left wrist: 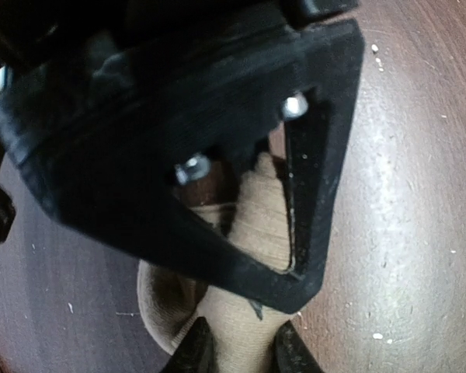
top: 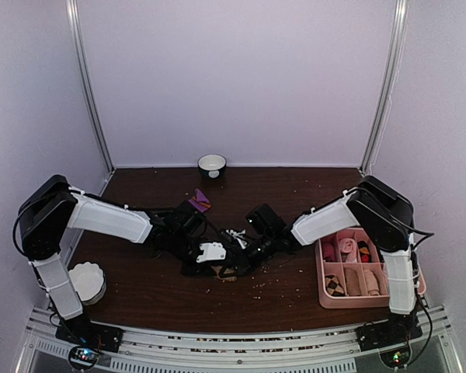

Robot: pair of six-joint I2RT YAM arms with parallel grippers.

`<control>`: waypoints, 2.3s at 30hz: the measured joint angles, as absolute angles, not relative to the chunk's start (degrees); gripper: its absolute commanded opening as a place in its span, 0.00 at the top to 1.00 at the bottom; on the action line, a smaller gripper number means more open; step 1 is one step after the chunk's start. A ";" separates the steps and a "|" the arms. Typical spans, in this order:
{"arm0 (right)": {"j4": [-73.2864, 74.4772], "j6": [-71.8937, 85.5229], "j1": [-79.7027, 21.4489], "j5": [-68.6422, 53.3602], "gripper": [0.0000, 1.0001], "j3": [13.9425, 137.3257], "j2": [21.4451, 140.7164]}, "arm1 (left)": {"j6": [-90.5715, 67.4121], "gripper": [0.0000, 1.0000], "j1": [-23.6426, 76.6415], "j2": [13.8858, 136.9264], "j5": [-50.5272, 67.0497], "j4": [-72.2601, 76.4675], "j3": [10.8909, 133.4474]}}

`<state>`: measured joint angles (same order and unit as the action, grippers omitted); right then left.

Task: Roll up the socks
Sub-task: Roll the sock at the center of the board, then pick up the sock from the center of the board.

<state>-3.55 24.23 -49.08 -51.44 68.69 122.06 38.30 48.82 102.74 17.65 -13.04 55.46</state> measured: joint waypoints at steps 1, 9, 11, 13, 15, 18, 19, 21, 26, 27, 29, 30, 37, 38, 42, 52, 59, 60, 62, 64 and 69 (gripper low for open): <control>-3.79 24.38 -49.10 -51.44 0.66 68.58 121.84 | 38.33 0.89 48.82 102.85 17.76 -13.72 56.01; -8.91 24.84 -48.84 -47.37 0.60 61.12 116.60 | 38.46 1.00 48.27 107.94 23.44 -20.10 63.57; -9.28 23.94 -48.69 -44.71 0.56 58.70 114.43 | 38.09 1.00 47.77 110.13 26.15 -21.89 66.17; -9.26 22.44 -48.73 -41.32 0.53 56.60 112.14 | 37.23 1.00 46.61 112.66 29.39 -24.14 69.14; -9.06 21.10 -49.17 -38.30 0.52 55.13 110.41 | 36.36 1.00 45.34 114.54 32.49 -26.35 71.29; -8.23 18.48 -49.19 -33.69 0.51 52.97 107.79 | 35.40 1.00 44.25 116.07 35.59 -28.40 72.95; -7.90 17.78 -49.17 -32.03 0.52 52.38 107.02 | 35.16 1.00 44.07 116.51 36.25 -28.99 73.43; -7.46 16.38 -49.12 -28.69 0.51 50.85 105.25 | 34.35 1.00 43.64 117.89 37.54 -30.96 75.29; -8.19 13.61 -49.25 -20.18 0.40 44.05 98.26 | 30.85 1.00 41.80 123.76 42.72 -39.13 82.96; -8.43 13.08 -49.45 -18.92 0.38 42.85 96.79 | 30.22 1.00 41.23 124.90 44.21 -40.58 84.14; -8.60 11.64 -50.09 -15.84 0.22 41.23 94.19 | 28.97 1.00 40.25 126.63 47.05 -42.30 85.58; -8.67 10.48 -50.85 -14.26 0.02 40.97 93.34 | 28.47 1.00 39.75 127.33 48.53 -42.94 86.00; -9.39 6.20 -55.88 -3.49 0.00 40.75 92.27 | 26.63 1.00 38.54 129.73 53.21 -45.23 87.42; -10.41 6.44 -56.05 -1.58 0.00 40.21 91.92 | 26.55 1.00 38.54 129.78 53.32 -45.34 87.44; -13.19 11.20 -53.56 2.33 0.00 39.51 91.94 | 26.41 1.00 38.54 129.99 53.56 -45.76 87.70; -17.93 -0.38 -57.45 -5.37 0.00 40.23 95.15 | 26.76 1.00 38.20 131.00 54.92 -47.20 88.66; -19.22 -12.36 -58.78 -7.14 0.00 44.03 101.78 | 27.51 1.00 38.02 131.70 55.70 -48.47 89.49; -19.31 -13.58 -58.78 -6.70 0.00 45.12 103.18 | 27.62 1.00 38.02 131.79 55.72 -48.71 89.60; -19.55 -15.77 -58.81 -5.61 0.02 46.83 105.32 | 27.92 1.00 38.02 131.87 55.75 -49.30 89.73; -20.14 -17.82 -58.85 -4.40 0.06 48.42 106.78 | 28.18 1.00 38.02 131.98 55.86 -49.84 89.80; -19.40 -22.68 -59.07 -2.83 0.38 52.03 109.30 | 29.15 0.97 37.95 132.64 56.42 -51.46 90.63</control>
<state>-19.40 -22.68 -59.07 -2.83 52.03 109.30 29.15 37.95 132.64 56.42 -51.46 90.63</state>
